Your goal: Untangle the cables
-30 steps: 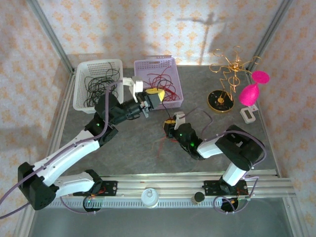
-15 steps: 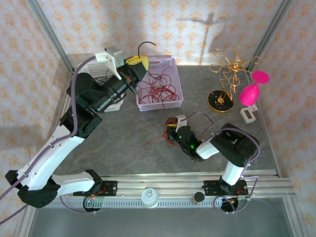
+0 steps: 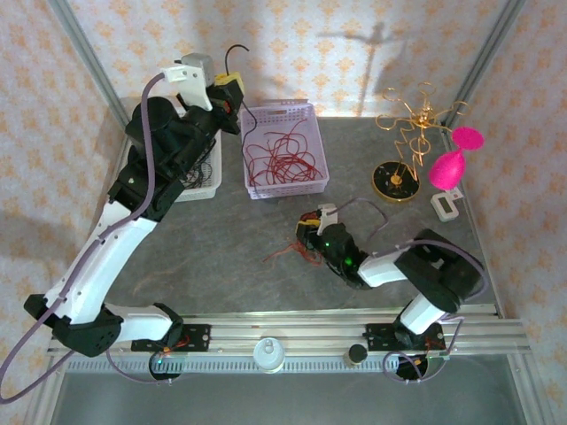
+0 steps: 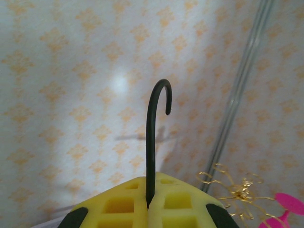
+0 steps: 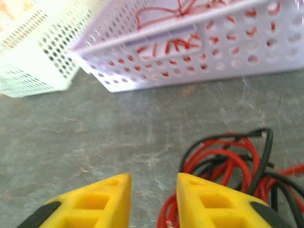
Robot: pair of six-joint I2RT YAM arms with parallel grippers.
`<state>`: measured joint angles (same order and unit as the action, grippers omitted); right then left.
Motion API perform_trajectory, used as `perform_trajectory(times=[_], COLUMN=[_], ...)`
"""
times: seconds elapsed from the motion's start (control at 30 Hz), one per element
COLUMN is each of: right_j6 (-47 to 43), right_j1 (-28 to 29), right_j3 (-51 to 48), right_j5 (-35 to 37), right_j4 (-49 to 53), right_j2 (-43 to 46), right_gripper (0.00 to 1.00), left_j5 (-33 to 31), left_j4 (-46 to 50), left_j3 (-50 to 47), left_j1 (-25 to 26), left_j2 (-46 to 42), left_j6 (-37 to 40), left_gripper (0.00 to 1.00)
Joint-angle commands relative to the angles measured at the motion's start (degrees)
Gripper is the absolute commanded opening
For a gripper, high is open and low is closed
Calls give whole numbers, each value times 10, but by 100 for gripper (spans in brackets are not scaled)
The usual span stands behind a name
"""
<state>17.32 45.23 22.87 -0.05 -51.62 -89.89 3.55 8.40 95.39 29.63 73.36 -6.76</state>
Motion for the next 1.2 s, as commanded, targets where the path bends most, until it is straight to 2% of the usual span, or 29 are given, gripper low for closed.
perform_trajectory(times=[0.0, 0.13, 0.2, 0.37, 0.57, 0.8, 1.03, 1.17], right_j6=[-30, -59, -64, -50, -25, -19, -13, 16], right_j1=[1, 1, 1, 1, 1, 1, 1, 1], right_j3=[16, 40, 52, 64, 52, 51, 66, 88], right_j5=[-16, -31, -41, -56, -50, -42, -37, -9], right_j4=[59, 158, 207, 297, 350, 386, 406, 445], right_j2=[69, 146, 179, 250, 308, 331, 326, 317], right_gripper=[34, 41, 43, 45, 45, 46, 46, 46], left_j5=[-10, -74, -87, -61, -40, -59, -79, -98], left_j4=[0, 33, 40, 10, 10, 41, 11, -8], left_j3=[-12, 8, 16, 15, 54, 126, 124, 109], left_j1=[-19, -44, -63, -127, -195, -239, -289, -305], left_j2=[-3, 22, 36, 61, 105, 152, 195, 222], left_j6=[2, 29, 37, 39, 34, 49, 53, 51], left_gripper=[0, 0, 0, 0, 0, 0, 0, 0])
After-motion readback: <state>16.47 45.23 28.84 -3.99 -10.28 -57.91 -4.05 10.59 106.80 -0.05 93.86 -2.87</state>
